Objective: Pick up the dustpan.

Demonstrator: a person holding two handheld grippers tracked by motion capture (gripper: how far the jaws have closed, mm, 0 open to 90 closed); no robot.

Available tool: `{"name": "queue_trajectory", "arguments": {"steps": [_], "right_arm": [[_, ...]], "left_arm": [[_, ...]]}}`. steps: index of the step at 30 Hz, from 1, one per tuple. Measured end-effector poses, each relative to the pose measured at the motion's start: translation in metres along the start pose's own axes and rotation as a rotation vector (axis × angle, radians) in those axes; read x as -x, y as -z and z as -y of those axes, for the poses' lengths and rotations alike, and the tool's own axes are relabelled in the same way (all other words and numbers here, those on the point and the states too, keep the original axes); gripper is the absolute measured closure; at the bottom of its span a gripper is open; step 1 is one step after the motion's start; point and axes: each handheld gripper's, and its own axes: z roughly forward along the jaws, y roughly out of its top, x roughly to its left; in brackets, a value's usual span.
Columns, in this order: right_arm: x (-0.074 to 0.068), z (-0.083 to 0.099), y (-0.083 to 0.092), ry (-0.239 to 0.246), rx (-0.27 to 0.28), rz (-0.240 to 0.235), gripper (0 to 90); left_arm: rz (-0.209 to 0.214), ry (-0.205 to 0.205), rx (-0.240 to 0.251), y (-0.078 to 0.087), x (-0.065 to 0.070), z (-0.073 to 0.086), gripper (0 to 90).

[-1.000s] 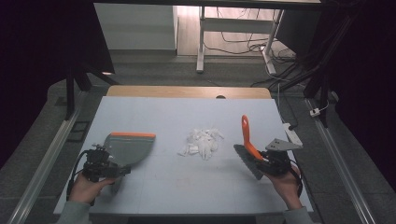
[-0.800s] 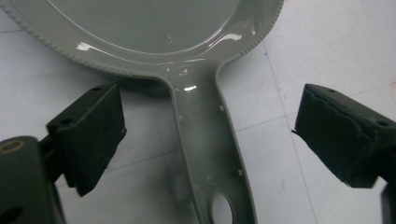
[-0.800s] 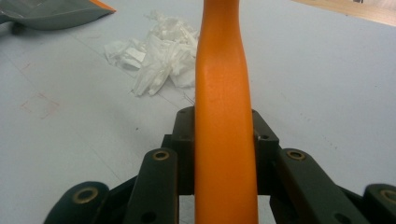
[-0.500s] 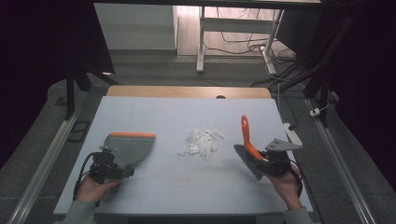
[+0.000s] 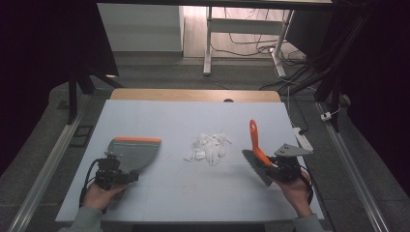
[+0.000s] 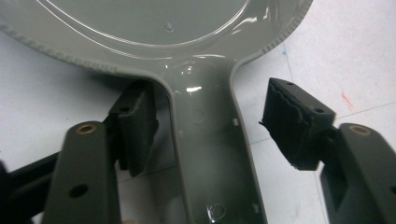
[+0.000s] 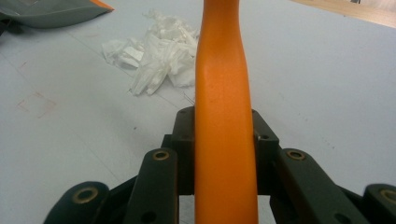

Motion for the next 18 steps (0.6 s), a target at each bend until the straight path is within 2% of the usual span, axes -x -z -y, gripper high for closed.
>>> {"name": "queue_trajectory", "arguments": {"steps": [7, 13, 18], "right_arm": [[-0.0008, -0.0002, -0.0007, 0.004, -0.002, 0.0, 69.8], [-0.0006, -0.0001, -0.0001, 0.003, -0.001, 0.003, 69.9], [-0.0014, -0.0003, -0.0008, 0.005, -0.002, 0.001, 69.8]], "left_arm": [[0.009, 0.017, 0.024, -0.0015, -0.0015, -0.0004, 45.1], [0.005, 0.034, 0.043, -0.0012, -0.0051, 0.0001, 54.9], [0.006, 0.035, 0.048, -0.0016, -0.0061, 0.0004, 56.5]]}}
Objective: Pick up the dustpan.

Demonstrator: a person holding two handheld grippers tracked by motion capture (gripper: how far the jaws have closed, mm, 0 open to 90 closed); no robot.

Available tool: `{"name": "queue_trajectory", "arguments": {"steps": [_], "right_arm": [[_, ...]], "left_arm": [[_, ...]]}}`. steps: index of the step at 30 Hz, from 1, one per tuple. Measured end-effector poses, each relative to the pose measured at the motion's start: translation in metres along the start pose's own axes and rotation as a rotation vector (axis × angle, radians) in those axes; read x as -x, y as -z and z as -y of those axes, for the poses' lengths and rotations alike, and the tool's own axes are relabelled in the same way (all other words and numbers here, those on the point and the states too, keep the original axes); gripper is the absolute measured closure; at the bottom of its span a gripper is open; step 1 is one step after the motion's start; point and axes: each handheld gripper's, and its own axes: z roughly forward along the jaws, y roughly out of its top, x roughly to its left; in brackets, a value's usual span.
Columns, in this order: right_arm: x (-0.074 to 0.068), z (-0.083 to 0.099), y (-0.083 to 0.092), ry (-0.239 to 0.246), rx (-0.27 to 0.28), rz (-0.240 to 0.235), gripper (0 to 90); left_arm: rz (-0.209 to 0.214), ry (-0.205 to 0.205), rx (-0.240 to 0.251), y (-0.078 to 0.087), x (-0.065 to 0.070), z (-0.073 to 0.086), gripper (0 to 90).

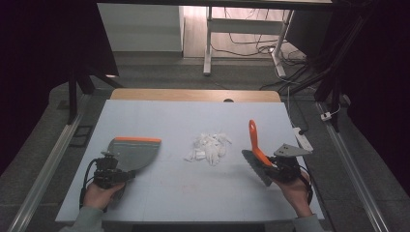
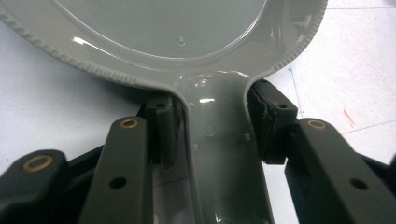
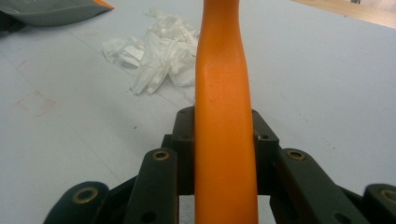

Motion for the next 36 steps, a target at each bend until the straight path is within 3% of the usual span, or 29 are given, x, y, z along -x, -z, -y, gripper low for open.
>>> {"name": "queue_trajectory", "arguments": {"steps": [4, 13, 24, 36], "right_arm": [[0.0, 0.0, 0.0, 0.0, 0.0, 0.0, 69.8], [0.0, 0.0, 0.001, 0.0, 0.004, 0.005, 69.8], [0.0, -0.001, 0.002, -0.005, 0.019, 0.009, 69.8], [-0.004, -0.007, -0.005, 0.008, 0.025, -0.006, 69.9]], "left_arm": [[-0.018, 0.006, 0.022, 0.001, -0.002, 0.001, 61.1], [-0.007, -0.02, 0.044, 0.002, -0.005, 0.001, 61.4], [0.019, -0.092, 0.121, 0.012, -0.013, 0.004, 61.5], [0.053, -0.161, 0.182, 0.024, -0.01, 0.006, 61.5]]}}
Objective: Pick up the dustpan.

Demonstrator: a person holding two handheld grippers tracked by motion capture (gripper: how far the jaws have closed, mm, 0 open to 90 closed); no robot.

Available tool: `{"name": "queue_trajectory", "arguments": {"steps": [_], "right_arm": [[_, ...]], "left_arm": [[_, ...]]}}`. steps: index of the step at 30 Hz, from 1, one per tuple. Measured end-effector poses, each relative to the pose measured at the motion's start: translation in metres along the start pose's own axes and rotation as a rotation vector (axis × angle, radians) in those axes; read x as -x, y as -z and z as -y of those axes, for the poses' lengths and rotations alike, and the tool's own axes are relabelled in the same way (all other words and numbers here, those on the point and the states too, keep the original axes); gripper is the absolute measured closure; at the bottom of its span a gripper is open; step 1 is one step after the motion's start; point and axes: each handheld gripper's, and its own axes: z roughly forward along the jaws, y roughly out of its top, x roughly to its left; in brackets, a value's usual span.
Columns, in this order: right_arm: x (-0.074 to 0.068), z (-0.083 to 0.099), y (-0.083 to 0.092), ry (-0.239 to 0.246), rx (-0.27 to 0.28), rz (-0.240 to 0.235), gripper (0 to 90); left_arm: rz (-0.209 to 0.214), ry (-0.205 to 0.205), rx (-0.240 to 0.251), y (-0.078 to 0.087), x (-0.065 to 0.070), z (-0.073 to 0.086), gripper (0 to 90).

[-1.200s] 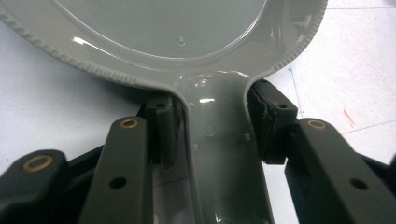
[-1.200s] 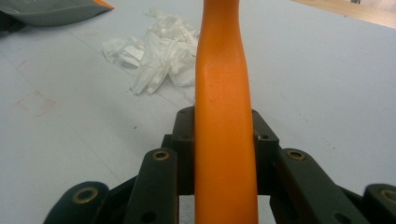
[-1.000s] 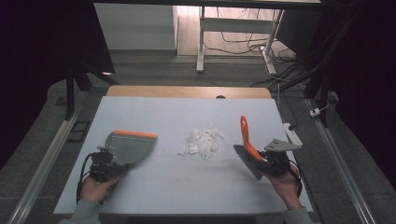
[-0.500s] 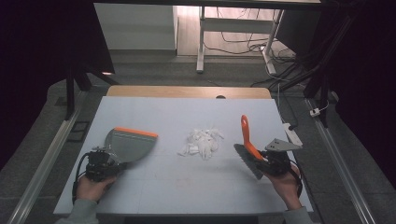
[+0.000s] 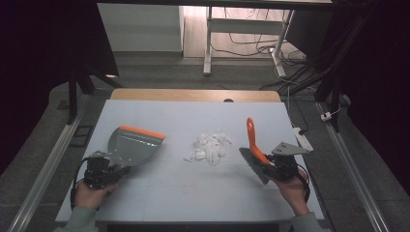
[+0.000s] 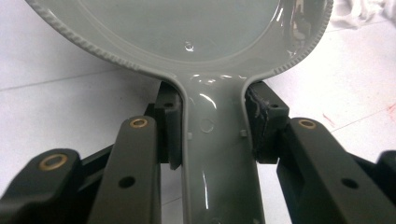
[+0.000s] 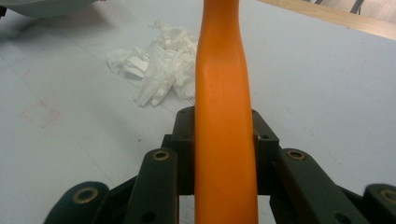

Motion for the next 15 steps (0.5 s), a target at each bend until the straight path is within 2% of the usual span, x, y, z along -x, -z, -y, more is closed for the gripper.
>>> {"name": "queue_trajectory", "arguments": {"steps": [8, 15], "right_arm": [[0.0, -0.001, -0.003, 0.002, -0.002, -0.005, 69.9], [0.002, -0.006, -0.006, 0.003, 0.015, -0.005, 69.9]], "left_arm": [[0.027, -0.025, 0.026, 0.003, 0.005, -0.002, 61.4], [0.053, -0.083, 0.057, 0.009, 0.011, -0.006, 61.4]]}}
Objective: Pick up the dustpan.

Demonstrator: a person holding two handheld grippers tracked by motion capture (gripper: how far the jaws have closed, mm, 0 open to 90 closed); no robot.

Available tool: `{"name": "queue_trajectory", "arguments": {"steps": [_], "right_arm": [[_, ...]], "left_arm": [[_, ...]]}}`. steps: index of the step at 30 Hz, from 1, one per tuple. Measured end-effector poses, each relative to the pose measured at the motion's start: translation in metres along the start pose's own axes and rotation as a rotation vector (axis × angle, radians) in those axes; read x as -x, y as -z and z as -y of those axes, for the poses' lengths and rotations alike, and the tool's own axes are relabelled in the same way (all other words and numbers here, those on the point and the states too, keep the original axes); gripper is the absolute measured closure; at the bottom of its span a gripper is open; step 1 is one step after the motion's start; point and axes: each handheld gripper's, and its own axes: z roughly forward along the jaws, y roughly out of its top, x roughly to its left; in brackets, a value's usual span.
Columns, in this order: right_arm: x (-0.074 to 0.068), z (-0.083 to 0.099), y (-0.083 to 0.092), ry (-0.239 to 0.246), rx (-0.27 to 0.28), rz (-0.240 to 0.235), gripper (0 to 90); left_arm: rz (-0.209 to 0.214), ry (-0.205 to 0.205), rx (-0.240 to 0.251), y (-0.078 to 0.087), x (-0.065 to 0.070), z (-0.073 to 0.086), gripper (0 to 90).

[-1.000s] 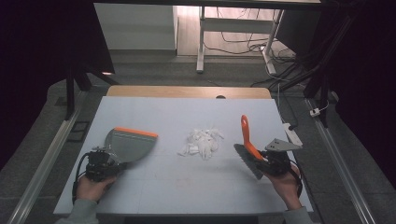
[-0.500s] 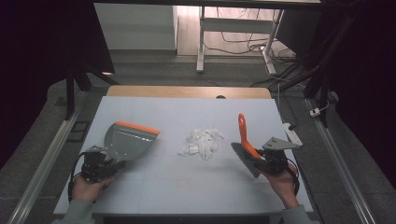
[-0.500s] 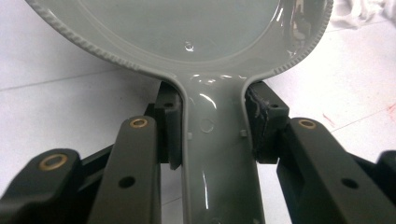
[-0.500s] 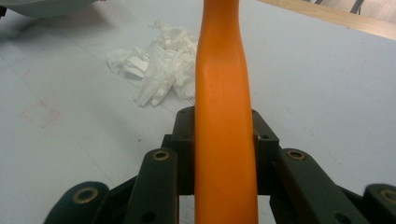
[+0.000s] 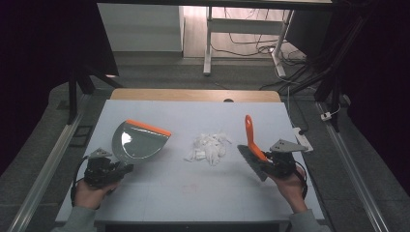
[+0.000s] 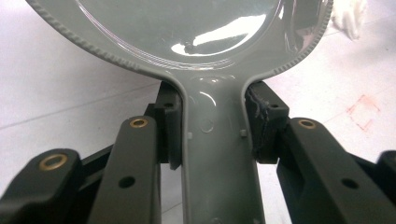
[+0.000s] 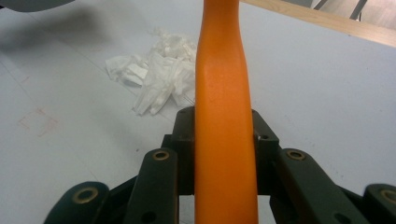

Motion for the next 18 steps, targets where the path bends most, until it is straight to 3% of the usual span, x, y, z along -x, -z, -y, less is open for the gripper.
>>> {"name": "queue_trajectory", "arguments": {"steps": [10, 18], "right_arm": [[-0.004, -0.002, 0.004, 0.007, 0.018, 0.002, 69.9], [-0.004, -0.005, 0.007, 0.006, 0.037, 0.007, 69.9]], "left_arm": [[0.023, -0.059, 0.018, 0.006, 0.002, -0.004, 61.5], [0.086, -0.139, 0.014, 0.013, 0.007, -0.006, 61.5]]}}
